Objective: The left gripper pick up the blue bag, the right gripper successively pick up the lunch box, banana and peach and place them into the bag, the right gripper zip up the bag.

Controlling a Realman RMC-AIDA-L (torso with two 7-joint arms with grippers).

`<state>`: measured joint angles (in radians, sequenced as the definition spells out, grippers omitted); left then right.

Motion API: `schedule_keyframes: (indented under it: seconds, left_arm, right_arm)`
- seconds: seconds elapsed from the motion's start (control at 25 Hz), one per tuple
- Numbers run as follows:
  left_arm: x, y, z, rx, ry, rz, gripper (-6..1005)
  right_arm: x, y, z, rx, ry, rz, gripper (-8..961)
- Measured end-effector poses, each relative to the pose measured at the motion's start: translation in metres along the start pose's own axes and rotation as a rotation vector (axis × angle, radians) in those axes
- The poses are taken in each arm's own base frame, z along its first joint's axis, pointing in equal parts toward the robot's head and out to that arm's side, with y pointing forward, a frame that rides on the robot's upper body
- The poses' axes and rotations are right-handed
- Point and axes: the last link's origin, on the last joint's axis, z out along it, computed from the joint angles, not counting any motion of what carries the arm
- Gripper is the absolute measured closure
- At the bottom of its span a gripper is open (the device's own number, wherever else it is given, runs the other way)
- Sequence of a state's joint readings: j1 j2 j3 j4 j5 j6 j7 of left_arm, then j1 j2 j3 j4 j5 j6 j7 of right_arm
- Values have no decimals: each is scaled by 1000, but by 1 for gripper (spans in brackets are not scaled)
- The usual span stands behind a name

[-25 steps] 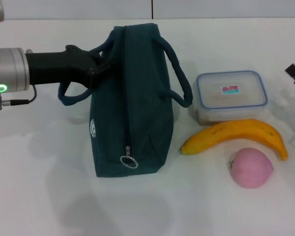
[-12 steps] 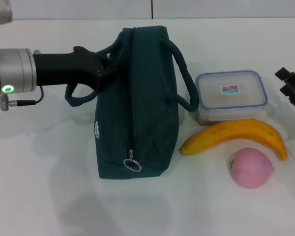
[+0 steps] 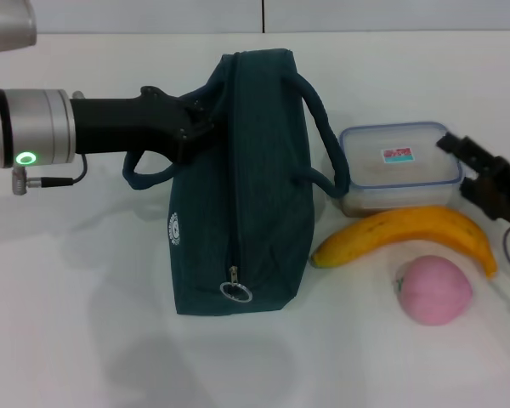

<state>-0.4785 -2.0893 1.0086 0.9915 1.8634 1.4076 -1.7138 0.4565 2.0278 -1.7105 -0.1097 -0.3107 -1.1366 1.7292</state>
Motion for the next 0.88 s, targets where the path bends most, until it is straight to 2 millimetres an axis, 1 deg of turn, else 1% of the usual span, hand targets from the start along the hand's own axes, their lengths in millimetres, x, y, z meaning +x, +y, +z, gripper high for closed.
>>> schedule_keyframes:
  seconds: [0.12, 0.24, 0.68, 0.88]
  left_arm:
    - [-2, 0, 0, -2, -1, -2, 959]
    - [-3, 0, 1, -4, -3, -5, 959]
    - [-5, 1, 0, -6, -4, -9, 959]
    - [-6, 2, 0, -9, -4, -10, 959]
  right_arm:
    - [4, 4, 6, -5, 34, 6, 288]
    - [4, 7, 8, -17, 37, 9, 291]
    - [1, 11, 6, -52, 9, 32, 301]
    - [0, 11, 8, -49, 10, 32, 305]
